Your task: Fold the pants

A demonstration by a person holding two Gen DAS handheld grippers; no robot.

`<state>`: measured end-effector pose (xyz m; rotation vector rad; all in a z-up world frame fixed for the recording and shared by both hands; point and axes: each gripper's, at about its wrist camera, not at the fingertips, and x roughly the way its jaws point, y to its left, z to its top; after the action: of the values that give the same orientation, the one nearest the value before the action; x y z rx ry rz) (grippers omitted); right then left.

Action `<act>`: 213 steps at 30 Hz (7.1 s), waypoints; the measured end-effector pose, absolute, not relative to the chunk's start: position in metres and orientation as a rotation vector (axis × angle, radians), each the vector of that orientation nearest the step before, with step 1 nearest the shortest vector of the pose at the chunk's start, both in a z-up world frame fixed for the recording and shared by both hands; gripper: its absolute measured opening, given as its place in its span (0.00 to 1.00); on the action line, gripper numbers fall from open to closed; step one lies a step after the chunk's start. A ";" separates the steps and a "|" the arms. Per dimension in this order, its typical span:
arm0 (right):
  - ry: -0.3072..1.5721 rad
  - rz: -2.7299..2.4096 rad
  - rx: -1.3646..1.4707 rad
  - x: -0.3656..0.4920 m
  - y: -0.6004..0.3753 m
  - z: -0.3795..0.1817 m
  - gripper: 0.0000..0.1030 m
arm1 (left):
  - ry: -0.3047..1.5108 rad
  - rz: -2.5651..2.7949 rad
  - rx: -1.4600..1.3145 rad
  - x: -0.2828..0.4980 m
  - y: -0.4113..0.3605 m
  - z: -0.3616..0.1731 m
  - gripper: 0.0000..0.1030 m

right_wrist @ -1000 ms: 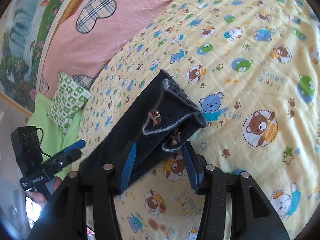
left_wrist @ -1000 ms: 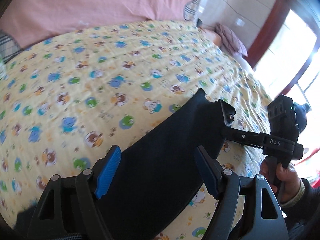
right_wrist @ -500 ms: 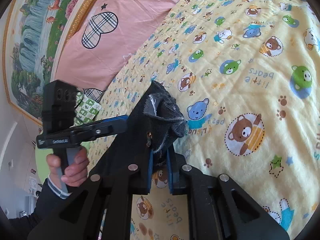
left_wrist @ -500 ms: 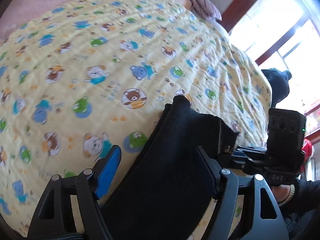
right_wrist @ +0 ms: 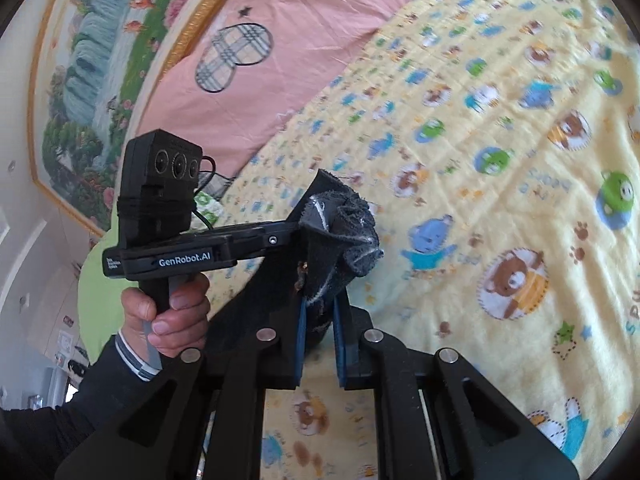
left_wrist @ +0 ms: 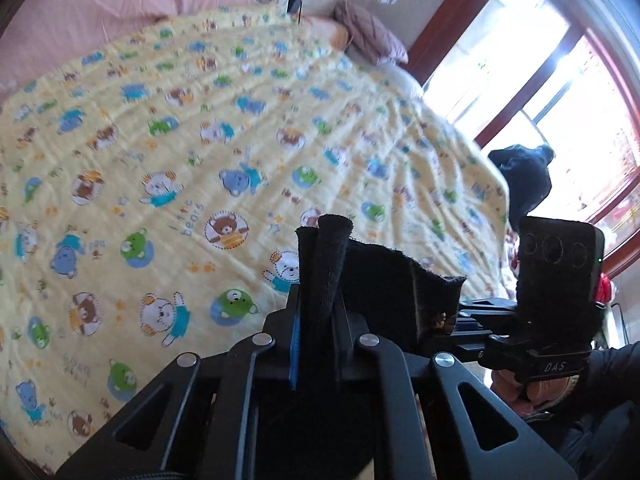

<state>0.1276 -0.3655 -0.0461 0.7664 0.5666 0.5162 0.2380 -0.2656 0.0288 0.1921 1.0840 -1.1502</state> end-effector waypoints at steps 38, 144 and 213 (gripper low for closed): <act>0.743 0.995 0.297 0.142 -0.157 -0.018 0.13 | 1.005 -0.842 -0.320 0.183 -0.007 -0.015 0.11; 0.792 1.676 -0.322 0.157 0.196 0.088 0.23 | 0.633 0.172 -0.728 -0.019 0.249 0.063 0.21; 0.633 1.003 0.442 0.212 -0.238 0.014 0.70 | 0.886 -0.438 -0.265 0.073 -0.039 0.072 0.63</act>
<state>0.2122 -0.2382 0.0144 0.4416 0.6326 1.0034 0.0732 -0.0389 0.0724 -0.2653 0.8861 -0.4380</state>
